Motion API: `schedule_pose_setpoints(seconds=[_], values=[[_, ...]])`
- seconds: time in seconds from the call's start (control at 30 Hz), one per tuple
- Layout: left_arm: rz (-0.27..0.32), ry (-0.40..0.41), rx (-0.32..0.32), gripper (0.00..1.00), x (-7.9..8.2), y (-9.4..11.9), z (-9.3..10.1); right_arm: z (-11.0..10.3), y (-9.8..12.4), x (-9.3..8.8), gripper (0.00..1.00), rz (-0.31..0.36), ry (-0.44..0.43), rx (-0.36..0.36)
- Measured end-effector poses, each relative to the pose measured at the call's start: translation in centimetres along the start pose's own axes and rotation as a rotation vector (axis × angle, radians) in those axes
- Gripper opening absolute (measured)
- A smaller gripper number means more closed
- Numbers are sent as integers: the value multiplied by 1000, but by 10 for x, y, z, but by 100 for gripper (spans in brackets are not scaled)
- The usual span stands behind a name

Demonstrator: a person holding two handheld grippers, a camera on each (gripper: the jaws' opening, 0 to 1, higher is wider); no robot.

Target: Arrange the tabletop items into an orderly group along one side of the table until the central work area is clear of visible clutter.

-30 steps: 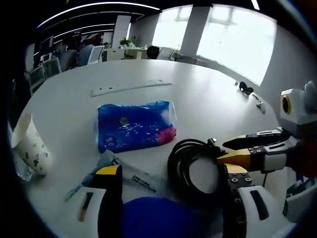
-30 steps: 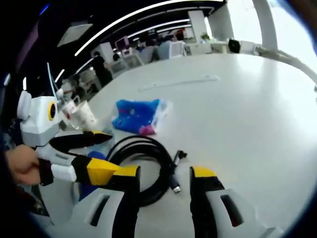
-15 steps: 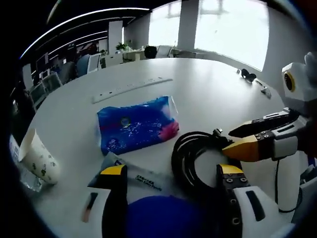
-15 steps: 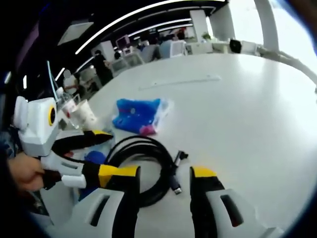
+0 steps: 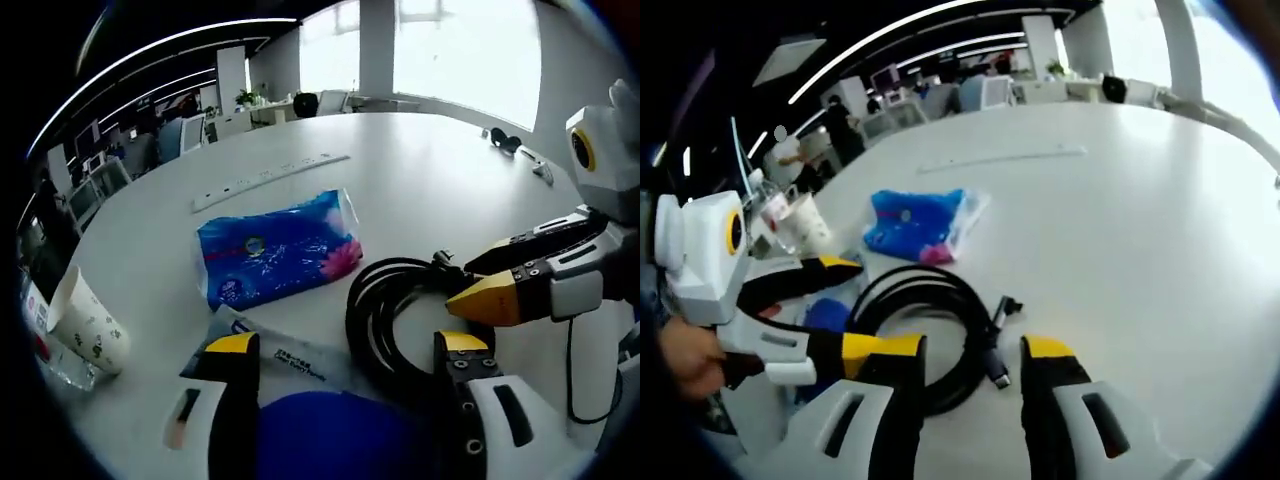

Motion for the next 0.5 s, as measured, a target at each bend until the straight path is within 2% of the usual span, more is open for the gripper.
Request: schedule_pose_setpoints(seconds=[0.5], values=[[5, -41, 19, 63, 0, -1, 6, 0, -1, 1, 32, -5, 6, -6]])
Point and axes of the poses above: the point that each gripper's makers call its tool centre point, and the gripper's own axes: y roughly backward along the fingers, z roughly to its right, x roughly out of its top, the point moved 8 cm from there along y, roughly backward along the fingers, and after that the axes turned 12 degrees about z, right-handed, at the moved point
